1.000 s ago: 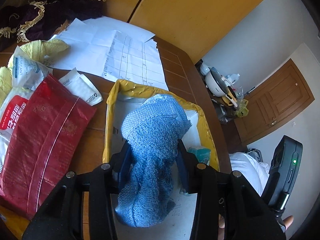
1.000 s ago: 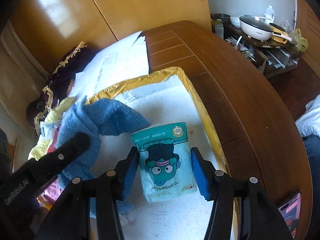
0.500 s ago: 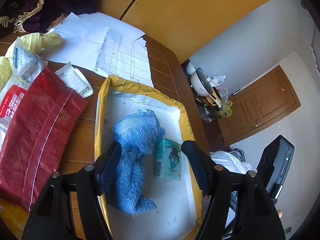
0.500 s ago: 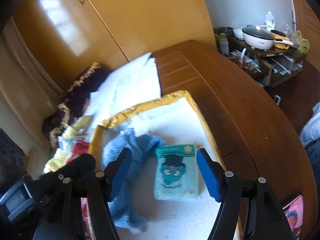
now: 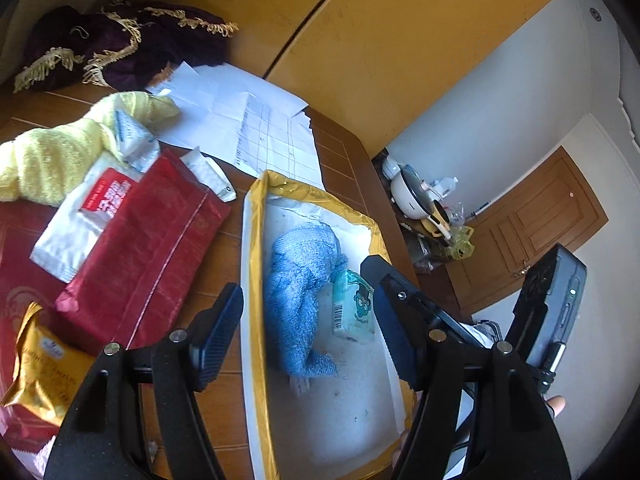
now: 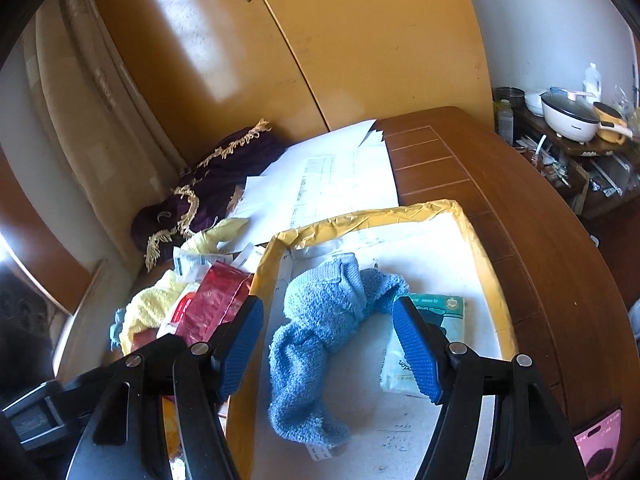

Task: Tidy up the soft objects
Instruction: 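Open both tools to release the towel and bag in the box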

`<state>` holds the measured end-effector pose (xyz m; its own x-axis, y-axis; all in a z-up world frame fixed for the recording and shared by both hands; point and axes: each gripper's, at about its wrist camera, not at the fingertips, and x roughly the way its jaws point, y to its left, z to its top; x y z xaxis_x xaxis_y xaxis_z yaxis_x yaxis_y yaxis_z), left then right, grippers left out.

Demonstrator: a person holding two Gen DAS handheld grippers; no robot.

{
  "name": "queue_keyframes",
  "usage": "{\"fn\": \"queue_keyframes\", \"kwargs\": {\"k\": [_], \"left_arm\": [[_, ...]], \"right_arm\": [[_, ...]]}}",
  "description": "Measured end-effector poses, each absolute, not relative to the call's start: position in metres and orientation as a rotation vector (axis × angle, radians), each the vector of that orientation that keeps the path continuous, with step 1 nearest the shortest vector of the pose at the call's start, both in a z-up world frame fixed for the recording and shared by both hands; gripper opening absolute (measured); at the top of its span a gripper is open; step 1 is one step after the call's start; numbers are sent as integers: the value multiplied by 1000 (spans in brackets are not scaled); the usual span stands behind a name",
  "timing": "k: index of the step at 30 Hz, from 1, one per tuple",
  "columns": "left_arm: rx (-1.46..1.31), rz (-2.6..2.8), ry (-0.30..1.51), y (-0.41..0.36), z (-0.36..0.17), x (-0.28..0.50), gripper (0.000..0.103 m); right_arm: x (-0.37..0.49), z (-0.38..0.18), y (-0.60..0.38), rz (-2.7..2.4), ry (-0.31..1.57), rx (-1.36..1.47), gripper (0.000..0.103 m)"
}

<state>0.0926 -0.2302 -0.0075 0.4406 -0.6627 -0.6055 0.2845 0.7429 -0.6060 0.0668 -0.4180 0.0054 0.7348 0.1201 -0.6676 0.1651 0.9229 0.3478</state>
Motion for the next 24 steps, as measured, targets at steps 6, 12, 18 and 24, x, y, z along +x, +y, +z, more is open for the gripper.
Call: {"fn": "queue_keyframes", "kwargs": {"k": [6, 12, 18, 24], "left_arm": [[-428, -566, 899, -216, -5, 81, 67], [-442, -521, 891, -200, -10, 71, 67], [-435, -483, 879, -189, -13, 62, 67], [-428, -467, 864, -180, -11, 52, 67]], "right_arm": [[66, 3, -419, 3, 750, 429, 69], [63, 7, -410, 56, 728, 411, 69], [61, 9, -395, 111, 721, 379, 69], [60, 8, -380, 188, 735, 383, 69]]}}
